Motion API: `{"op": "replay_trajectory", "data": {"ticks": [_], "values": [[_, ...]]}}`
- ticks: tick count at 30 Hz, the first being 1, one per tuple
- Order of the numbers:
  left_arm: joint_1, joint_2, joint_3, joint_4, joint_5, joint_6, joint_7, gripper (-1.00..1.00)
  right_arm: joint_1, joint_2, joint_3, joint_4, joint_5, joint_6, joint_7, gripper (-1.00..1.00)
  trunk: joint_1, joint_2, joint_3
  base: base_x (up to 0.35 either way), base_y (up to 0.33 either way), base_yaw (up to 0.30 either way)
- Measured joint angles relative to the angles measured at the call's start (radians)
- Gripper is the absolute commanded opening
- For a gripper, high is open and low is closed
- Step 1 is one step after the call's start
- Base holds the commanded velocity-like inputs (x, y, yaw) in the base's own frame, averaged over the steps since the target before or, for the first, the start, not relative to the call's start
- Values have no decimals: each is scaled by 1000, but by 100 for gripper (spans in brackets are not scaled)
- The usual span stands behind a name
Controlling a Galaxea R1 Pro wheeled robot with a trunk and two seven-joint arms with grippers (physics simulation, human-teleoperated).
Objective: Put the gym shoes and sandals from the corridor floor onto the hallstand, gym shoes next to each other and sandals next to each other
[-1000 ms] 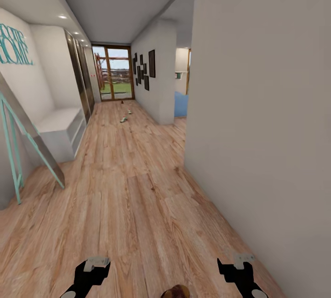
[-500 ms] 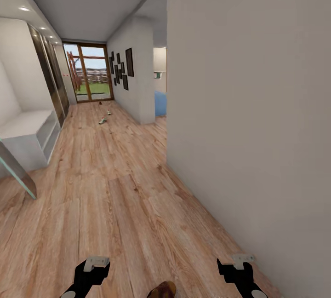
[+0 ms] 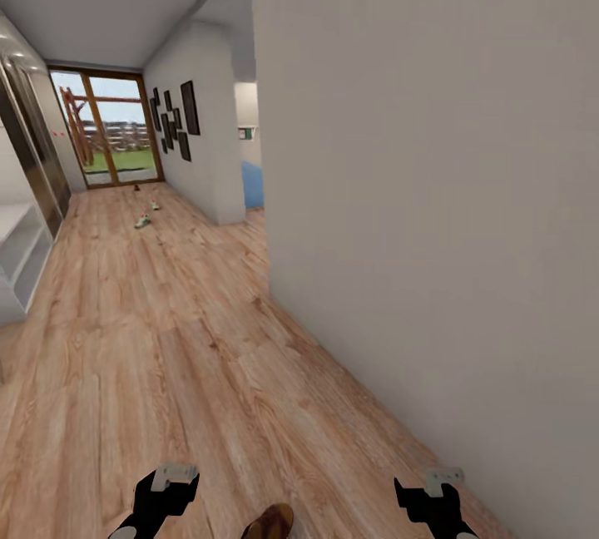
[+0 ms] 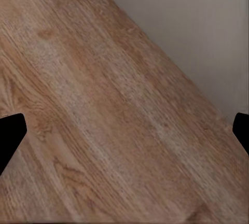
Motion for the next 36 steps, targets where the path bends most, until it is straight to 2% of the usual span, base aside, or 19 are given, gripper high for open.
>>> {"op": "replay_trajectory", "data": {"ticks": [13,25,36], "values": [[2,0,0,-3,-1,-5,-1,100,0,0,1,3,0,0,1,100,0,0,-13,0,0,-241],[2,6,4,-2,4,-15,-1,100,0,3,8,-7,4,0,9,100,46,-84,-55,0,0,-52],[2,10,9,-2,6,-15,-1,100,-8,4,9,-119,4,5,12,100,88,-161,-90,0,0,-2]]}}
